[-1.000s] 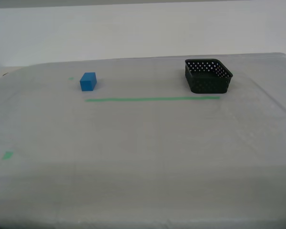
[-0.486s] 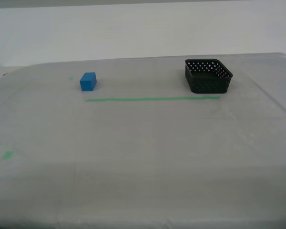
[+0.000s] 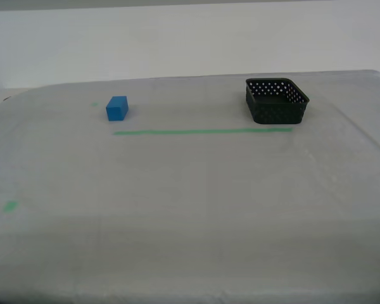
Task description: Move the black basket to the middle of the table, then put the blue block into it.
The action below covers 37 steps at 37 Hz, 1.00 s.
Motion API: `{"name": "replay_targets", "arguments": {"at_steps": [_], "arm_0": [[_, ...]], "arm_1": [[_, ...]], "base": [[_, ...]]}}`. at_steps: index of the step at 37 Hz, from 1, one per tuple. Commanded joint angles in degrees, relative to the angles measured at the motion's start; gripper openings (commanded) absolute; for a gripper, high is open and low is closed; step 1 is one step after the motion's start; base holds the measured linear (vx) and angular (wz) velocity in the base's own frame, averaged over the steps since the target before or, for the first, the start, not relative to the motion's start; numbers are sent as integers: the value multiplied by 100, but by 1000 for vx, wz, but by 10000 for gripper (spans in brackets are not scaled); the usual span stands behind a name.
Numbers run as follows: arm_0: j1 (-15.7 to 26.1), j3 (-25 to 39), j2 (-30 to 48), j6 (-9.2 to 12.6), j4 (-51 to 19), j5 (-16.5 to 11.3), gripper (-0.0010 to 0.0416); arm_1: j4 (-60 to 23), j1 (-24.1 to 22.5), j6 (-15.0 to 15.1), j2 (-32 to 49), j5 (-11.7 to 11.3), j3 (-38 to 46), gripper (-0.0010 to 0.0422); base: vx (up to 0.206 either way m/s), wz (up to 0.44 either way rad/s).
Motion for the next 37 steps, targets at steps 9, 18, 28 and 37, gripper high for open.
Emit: {"name": "replay_targets", "arguments": {"at_steps": [9,18,28,37], "arm_0": [[2,962,11,11,-1781,-2,0],[2,1860,120,57,-2988,-24,0],[7,2778,433,107,-4197,-173,0],[7,3397,981,109,-5031,-199,0]], "arm_1": [[20,0,15,0,-7,4,0],[20,-2,15,0,-7,4,0],[20,-2,17,0,-7,7,0],[17,-2,17,0,-7,4,0]], "base": [[0,0],[0,0],[0,0],[0,0]]}}
